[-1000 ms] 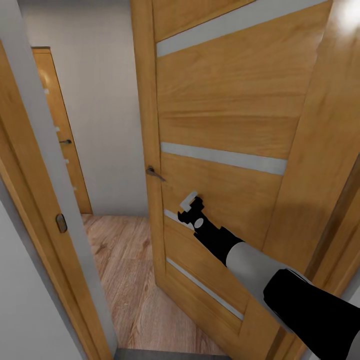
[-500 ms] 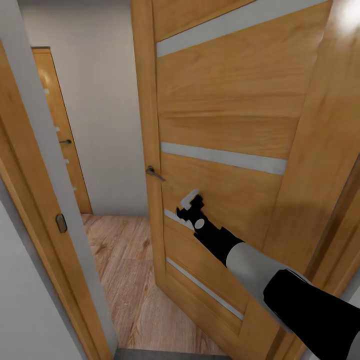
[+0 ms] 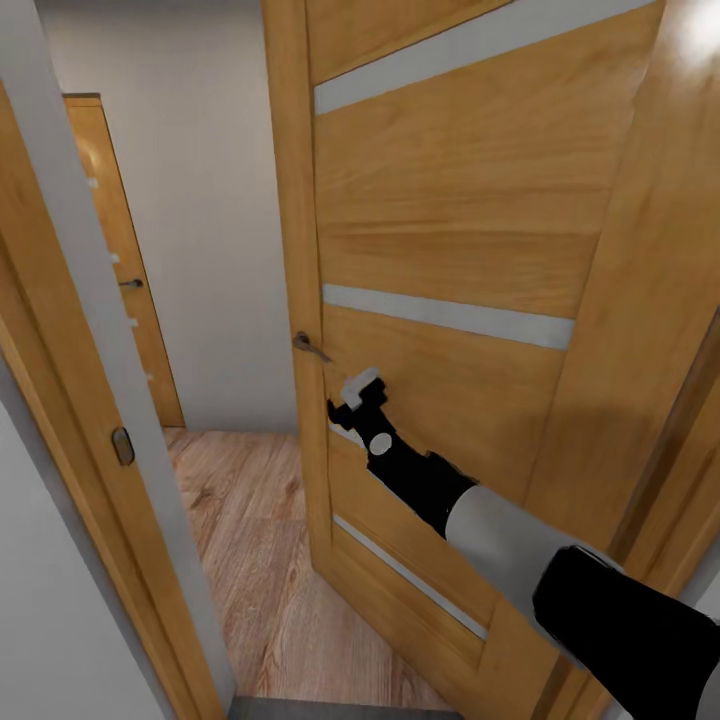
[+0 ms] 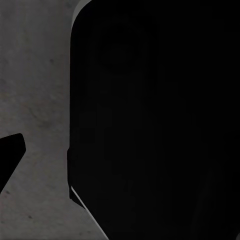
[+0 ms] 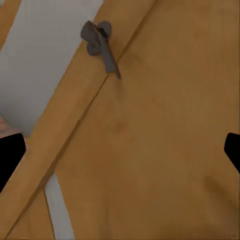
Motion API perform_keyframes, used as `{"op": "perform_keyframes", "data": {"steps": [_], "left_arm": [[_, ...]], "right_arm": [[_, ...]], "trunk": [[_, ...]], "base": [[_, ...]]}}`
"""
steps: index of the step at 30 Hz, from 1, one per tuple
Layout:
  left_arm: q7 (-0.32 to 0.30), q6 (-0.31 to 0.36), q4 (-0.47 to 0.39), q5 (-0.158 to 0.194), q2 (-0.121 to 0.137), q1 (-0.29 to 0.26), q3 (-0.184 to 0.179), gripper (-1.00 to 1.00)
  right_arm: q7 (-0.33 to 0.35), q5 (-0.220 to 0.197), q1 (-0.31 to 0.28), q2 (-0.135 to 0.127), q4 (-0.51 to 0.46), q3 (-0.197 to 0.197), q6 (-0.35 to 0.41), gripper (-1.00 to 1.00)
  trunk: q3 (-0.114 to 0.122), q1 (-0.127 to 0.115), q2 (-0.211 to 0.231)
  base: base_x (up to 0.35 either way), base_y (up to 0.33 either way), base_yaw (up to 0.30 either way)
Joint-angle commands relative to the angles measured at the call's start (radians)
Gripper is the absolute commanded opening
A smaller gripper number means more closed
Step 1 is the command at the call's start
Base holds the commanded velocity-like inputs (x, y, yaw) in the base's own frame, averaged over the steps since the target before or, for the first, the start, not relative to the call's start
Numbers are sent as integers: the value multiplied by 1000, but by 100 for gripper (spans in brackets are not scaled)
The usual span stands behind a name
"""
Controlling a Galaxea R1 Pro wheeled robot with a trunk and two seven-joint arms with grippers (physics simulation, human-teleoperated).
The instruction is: Move the two storage containers from the living room to the garage. In the garage, place one container on the floor and stack the other container on top of it (either order is fine).
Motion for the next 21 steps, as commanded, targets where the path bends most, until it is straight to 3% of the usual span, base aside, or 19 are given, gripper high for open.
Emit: {"op": "perform_keyframes", "data": {"steps": [1, 2, 6, 8, 9, 21], "left_arm": [[1, 0, -1, 9, 0, 0, 0, 100], [1, 0, -1, 9, 1, 0, 0, 100], [1, 0, -1, 9, 1, 0, 0, 100], [1, 0, -1, 9, 1, 0, 1, 100], [2, 0, -1, 9, 1, 0, 1, 100], [2, 0, -1, 9, 1, 0, 1, 100]], "right_arm": [[-12, -12, -2, 0, -34, 60, 32, 100], [-16, -13, 1, 0, -79, 95, 50, 100], [-29, -7, 42, 0, -144, 125, 73, 100], [-54, 1, 107, 0, -174, 159, 112, 100], [-84, -5, 134, 0, -183, 201, 137, 100], [-106, -30, 141, 0, -185, 215, 151, 100]], "trunk": [[-1, 0, -1], [-1, 0, -1], [-1, 0, -1], [-1, 0, -1], [-1, 0, -1], [-1, 0, -1]], "base": [[0, 0, 0], [0, 0, 0], [0, 0, 0], [0, 0, 0], [0, 0, 0], [0, 0, 0]]}}
